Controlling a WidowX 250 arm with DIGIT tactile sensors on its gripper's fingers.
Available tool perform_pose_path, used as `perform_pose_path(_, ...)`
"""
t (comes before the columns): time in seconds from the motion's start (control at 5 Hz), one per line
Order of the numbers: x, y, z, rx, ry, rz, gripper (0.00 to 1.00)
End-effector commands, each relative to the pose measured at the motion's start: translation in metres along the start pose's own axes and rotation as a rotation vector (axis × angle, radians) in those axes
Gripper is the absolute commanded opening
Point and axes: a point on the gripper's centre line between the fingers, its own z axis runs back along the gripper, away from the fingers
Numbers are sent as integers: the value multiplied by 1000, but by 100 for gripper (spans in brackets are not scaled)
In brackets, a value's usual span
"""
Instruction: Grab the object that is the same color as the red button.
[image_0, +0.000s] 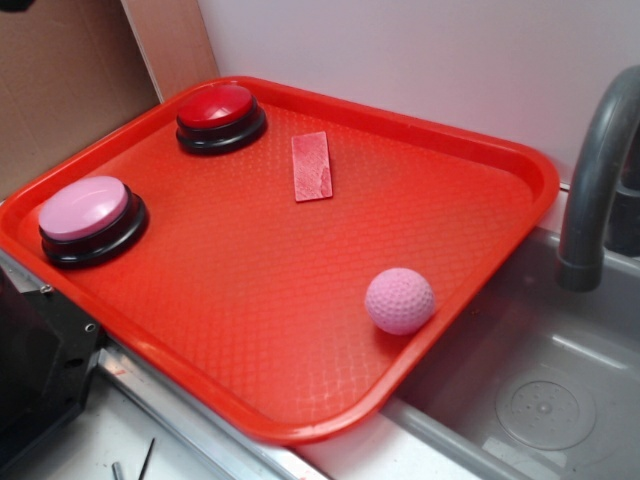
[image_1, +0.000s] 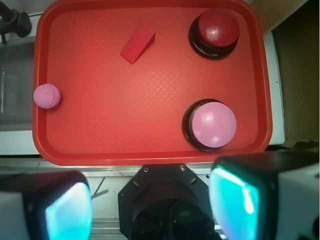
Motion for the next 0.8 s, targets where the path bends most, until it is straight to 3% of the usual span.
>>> perform_pose_path(0.0,0,0,0,0,0,0,100)
perform_pose_path(0.2,48,7,-29,13,-41,221,100)
perform_pose_path(0.4,85,8,-39,1,-162,467,100)
perform_pose_path(0.6,85,8,-39,1,-162,467,100)
